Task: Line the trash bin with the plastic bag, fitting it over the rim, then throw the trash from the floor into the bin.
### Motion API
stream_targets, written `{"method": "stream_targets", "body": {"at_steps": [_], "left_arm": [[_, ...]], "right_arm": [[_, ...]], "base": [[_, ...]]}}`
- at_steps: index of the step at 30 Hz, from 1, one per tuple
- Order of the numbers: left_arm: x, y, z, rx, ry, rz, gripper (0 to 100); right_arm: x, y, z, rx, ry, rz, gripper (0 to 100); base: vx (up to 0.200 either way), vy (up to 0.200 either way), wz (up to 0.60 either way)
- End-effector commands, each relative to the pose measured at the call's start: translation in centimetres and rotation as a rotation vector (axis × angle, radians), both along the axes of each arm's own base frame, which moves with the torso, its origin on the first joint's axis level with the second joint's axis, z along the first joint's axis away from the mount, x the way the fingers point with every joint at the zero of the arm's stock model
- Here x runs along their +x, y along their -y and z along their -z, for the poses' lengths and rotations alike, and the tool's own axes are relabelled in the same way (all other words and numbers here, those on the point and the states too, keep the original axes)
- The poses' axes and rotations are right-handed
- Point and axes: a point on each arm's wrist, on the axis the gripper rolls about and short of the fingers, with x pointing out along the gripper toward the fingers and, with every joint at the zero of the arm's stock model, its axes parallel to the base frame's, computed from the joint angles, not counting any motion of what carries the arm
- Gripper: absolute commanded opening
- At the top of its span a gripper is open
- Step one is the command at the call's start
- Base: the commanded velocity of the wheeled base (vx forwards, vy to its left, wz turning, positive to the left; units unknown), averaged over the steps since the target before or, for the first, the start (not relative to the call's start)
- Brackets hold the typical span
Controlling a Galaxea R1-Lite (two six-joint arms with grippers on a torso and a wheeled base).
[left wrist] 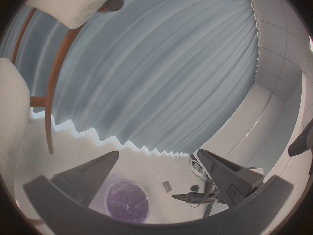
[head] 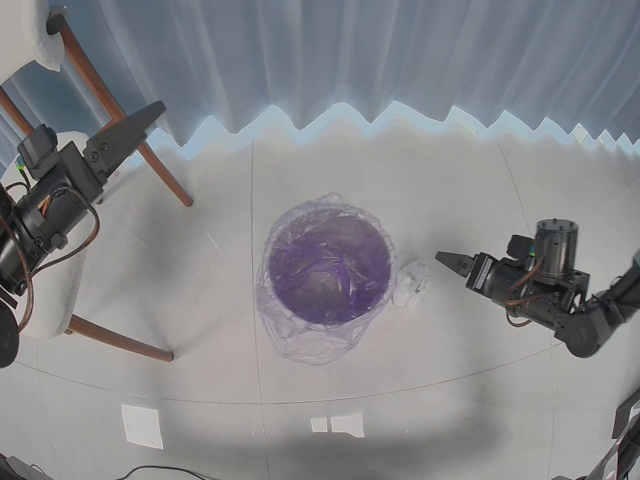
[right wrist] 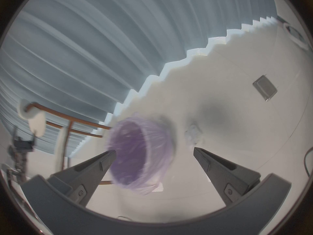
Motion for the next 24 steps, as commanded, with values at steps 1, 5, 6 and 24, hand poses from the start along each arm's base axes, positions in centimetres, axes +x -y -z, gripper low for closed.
{"method": "stream_targets", "body": {"at_steps": [1,5,6,24], "left_arm": [[-2.7,-2.1,-2.0,0.002,0.046,-0.004,100],[-2.7,-2.5,-2.0,0.002,0.046,-0.021,100],[-2.9,-2.8,-1.9,0.003,0.043,-0.037,100],[-6.4,-3.7,-2.3,0.036,-0.097,-0.060,100]], "right_arm": [[7.1,-0.4,8.0,-0.188,-0.111,0.074,100],[7.9,-0.6,10.3,-0.254,-0.135,0.049,100],[8.0,-0.7,10.7,-0.264,-0.141,0.043,100],[8.5,-3.4,14.8,-0.324,-0.171,-0.049,100]], "base": [[0.000,-0.200,0.00],[0.000,-0.200,0.00],[0.000,-0.200,0.00],[0.178,-0.022,0.00]]}}
